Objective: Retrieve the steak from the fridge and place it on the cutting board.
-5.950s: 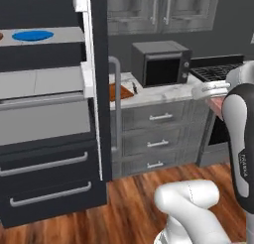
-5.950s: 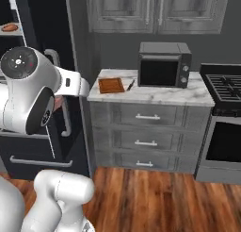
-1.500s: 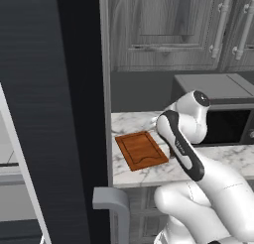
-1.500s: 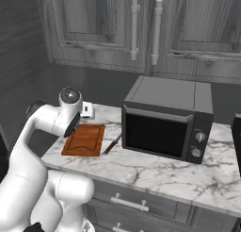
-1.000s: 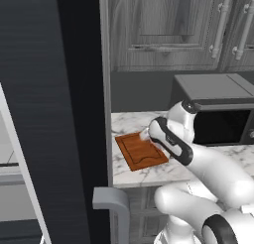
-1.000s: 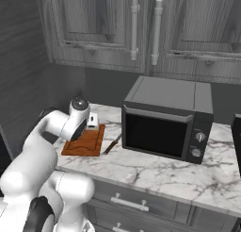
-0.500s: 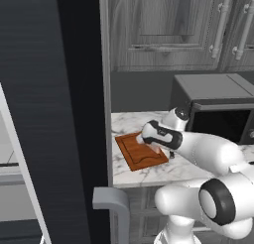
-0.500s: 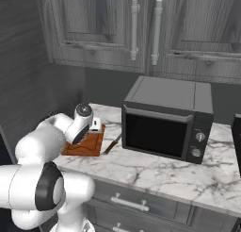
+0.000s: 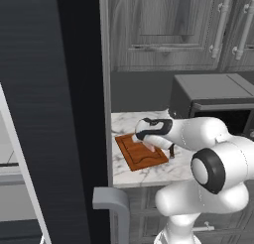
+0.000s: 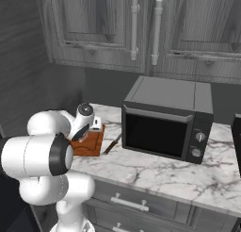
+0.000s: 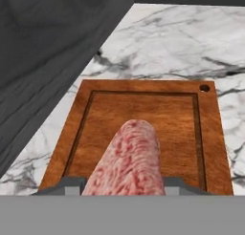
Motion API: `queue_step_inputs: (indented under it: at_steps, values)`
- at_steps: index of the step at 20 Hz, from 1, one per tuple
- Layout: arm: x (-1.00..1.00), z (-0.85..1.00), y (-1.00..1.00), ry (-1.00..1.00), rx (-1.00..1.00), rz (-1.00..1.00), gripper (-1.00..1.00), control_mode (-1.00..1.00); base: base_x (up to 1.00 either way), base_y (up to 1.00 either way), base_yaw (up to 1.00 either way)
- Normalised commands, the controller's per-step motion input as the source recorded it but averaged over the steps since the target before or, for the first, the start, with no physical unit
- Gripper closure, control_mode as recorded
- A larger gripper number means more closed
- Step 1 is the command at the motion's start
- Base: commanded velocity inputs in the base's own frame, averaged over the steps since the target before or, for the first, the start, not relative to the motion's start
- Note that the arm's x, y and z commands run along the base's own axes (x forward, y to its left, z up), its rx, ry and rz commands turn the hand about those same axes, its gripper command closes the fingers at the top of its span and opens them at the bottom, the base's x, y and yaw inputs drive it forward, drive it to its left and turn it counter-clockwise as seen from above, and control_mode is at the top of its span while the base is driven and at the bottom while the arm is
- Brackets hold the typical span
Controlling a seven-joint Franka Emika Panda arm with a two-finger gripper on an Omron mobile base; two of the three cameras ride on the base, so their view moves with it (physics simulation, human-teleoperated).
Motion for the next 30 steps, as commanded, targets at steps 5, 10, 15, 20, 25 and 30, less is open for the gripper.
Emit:
queue_step_inputs:
  at_steps: [5,10,15,20,25,30]
  values:
    - [0.05,-0.17,0.27,0.0,0.0,0.0,1.0,-1.0,0.0,0.0,0.0]
    - [0.02,-0.01,0.03,0.01,0.01,0.0,1.0,-1.0,0.0,0.0,0.0]
    - [0.25,-0.01,0.0,0.0,0.0,0.0,-1.0,-1.0,0.0,0.0,0.0]
    - [0.13,0.0,0.0,0.0,0.0,0.0,-1.0,-1.0,0.0,0.0,0.0]
    - [0.06,0.0,0.0,0.0,0.0,0.0,-1.0,-1.0,0.0,0.0,0.0]
    - [-0.58,0.13,-0.06,-0.02,0.02,0.0,-1.0,-1.0,0.0,0.0,0.0]
